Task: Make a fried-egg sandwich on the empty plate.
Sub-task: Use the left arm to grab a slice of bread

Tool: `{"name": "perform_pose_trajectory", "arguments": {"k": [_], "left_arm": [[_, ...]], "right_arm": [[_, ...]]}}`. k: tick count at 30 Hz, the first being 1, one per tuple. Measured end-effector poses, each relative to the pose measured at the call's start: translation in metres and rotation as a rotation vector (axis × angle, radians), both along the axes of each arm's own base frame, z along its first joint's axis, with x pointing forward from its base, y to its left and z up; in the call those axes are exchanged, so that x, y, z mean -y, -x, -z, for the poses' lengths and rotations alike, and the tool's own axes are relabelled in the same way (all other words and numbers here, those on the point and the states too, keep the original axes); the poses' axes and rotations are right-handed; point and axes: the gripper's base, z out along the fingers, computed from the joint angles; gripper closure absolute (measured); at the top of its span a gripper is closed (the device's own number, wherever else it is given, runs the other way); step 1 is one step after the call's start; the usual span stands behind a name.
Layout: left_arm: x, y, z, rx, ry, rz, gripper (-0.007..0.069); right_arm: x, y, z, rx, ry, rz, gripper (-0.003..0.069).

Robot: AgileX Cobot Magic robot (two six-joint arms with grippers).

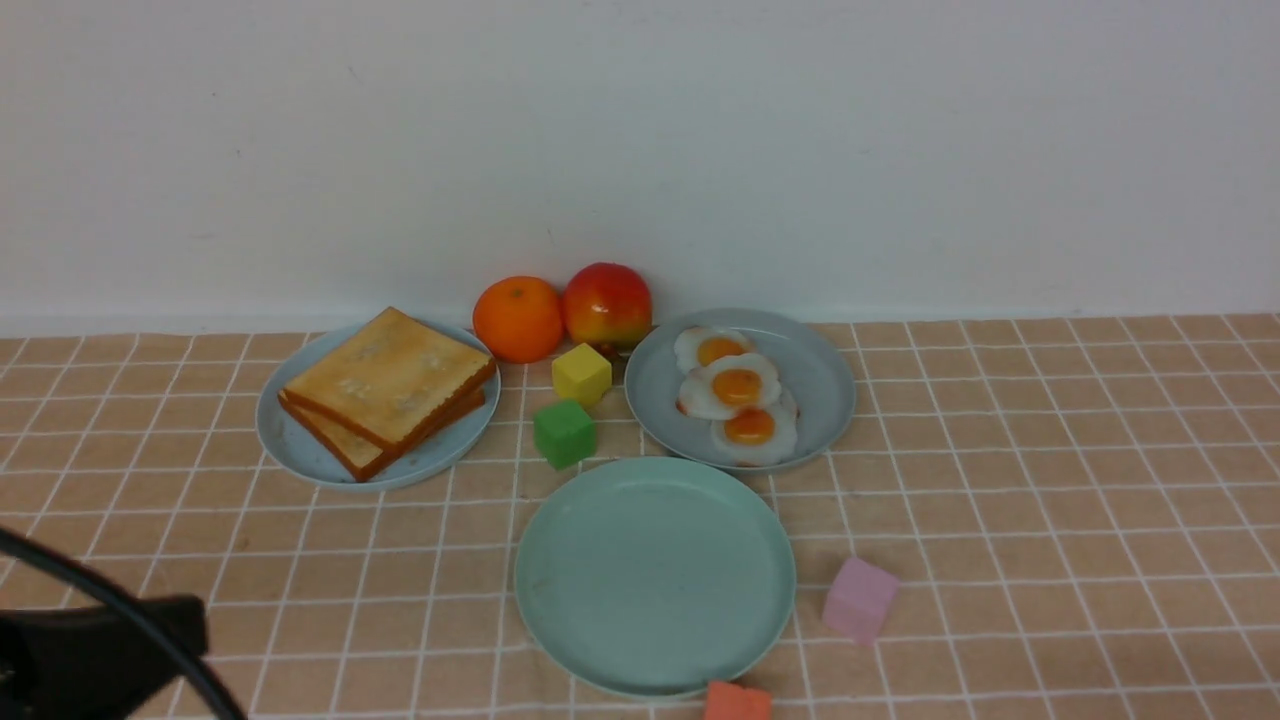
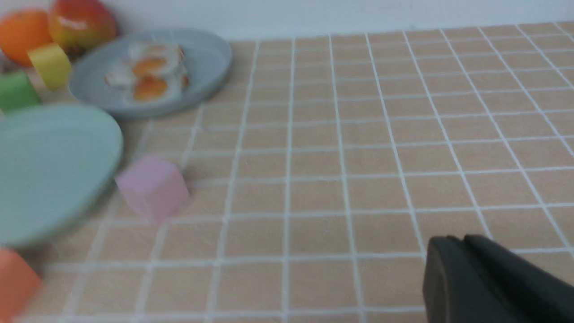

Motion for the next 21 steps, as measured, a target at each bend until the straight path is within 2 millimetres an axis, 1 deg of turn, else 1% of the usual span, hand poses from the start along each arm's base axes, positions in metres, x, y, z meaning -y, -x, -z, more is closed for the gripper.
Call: {"name": "perform_pose_trajectory", "arguments": {"k": [2, 3, 4, 5, 7, 11, 13, 14, 16, 17, 18, 19, 20, 21], "left_arm": [[0.008, -0.010, -0.003, -0.082, -0.024, 0.072, 0.0638], [0.011, -0.016, -0.003, -0.109, -0.027, 0.085, 0.0638], [0.012, -0.018, -0.003, -0.113, -0.028, 0.085, 0.0638], [0.015, -0.026, -0.001, -0.148, -0.030, 0.090, 0.0638], [0.016, -0.035, 0.003, -0.174, -0.035, 0.086, 0.0638], [0.021, -0.043, 0.010, -0.214, -0.054, 0.102, 0.0638], [0.024, -0.044, 0.012, -0.222, -0.072, 0.123, 0.0638], [0.025, -0.045, 0.013, -0.226, -0.078, 0.128, 0.0638], [0.026, -0.051, 0.013, -0.232, -0.086, 0.127, 0.0638], [0.027, -0.053, 0.012, -0.229, -0.087, 0.126, 0.0638], [0.029, -0.062, 0.010, -0.227, -0.090, 0.118, 0.0638], [0.030, -0.069, 0.008, -0.225, -0.096, 0.115, 0.0638], [0.033, -0.082, 0.006, -0.227, -0.111, 0.110, 0.0638], [0.033, -0.085, 0.006, -0.227, -0.113, 0.109, 0.0638]], "right_arm": [[-0.001, -0.001, -0.005, 0.051, -0.089, 0.003, 0.0606], [-0.002, -0.002, -0.009, 0.087, -0.132, 0.005, 0.0606], [-0.002, -0.002, -0.009, 0.095, -0.135, 0.005, 0.0606], [-0.002, -0.002, -0.015, 0.157, -0.190, 0.008, 0.0606], [-0.002, -0.003, -0.021, 0.217, -0.237, 0.010, 0.0606], [-0.001, -0.003, -0.027, 0.268, -0.356, 0.020, 0.0606], [-0.002, -0.002, -0.027, 0.219, -0.409, 0.025, 0.0608], [-0.003, -0.001, -0.030, 0.179, -0.432, 0.026, 0.0615], [-0.005, 0.000, -0.044, 0.097, -0.449, 0.025, 0.0633], [-0.005, 0.000, -0.046, 0.088, -0.448, 0.025, 0.0635], [-0.007, 0.001, -0.066, 0.005, -0.421, 0.019, 0.0650], [-0.008, 0.001, -0.078, -0.039, -0.390, 0.011, 0.0655], [-0.009, -0.001, -0.095, -0.114, -0.325, -0.006, 0.0658], [-0.009, -0.001, -0.097, -0.126, -0.313, -0.010, 0.0658]]}}
